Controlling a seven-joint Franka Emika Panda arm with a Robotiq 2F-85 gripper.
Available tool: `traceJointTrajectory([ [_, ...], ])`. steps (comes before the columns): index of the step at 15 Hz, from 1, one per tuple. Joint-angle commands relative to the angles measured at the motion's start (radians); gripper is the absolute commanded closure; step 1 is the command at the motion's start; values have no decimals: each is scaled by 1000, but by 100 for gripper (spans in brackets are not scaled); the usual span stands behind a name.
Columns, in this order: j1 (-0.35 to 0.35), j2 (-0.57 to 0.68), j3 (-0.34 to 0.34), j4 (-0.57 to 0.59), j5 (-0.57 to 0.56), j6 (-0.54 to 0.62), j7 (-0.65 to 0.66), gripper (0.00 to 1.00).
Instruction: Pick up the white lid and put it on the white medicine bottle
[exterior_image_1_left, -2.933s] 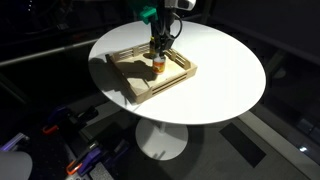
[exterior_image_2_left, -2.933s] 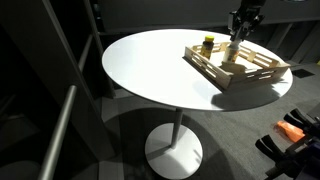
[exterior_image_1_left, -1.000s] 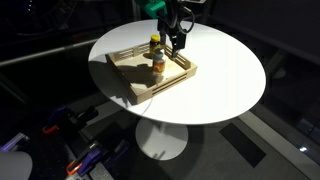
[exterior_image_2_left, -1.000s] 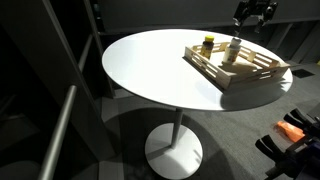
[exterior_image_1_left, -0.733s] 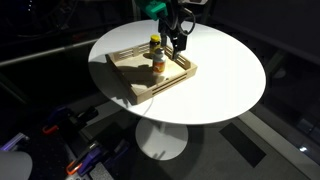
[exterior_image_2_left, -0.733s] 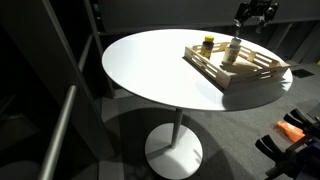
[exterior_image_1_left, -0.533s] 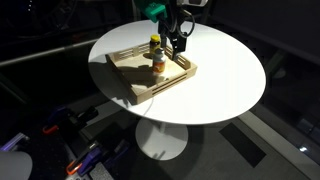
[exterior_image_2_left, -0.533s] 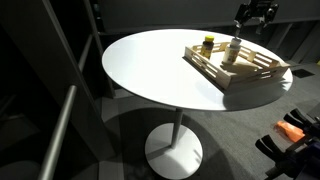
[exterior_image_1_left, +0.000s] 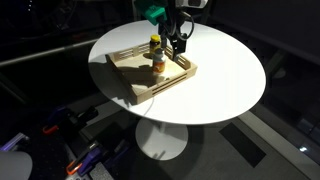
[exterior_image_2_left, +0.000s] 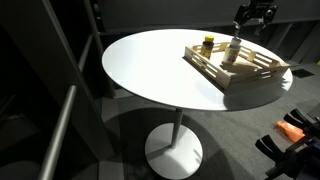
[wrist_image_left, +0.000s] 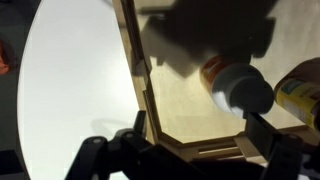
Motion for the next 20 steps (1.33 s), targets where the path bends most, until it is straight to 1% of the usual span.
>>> traceJointTrajectory([
  [1, 3, -2, 1, -11, -14, 21, 22, 0],
  [16, 4, 19, 7, -11, -4, 31, 16, 0],
  [20, 3, 6, 8, -17, -2, 34, 12, 0],
])
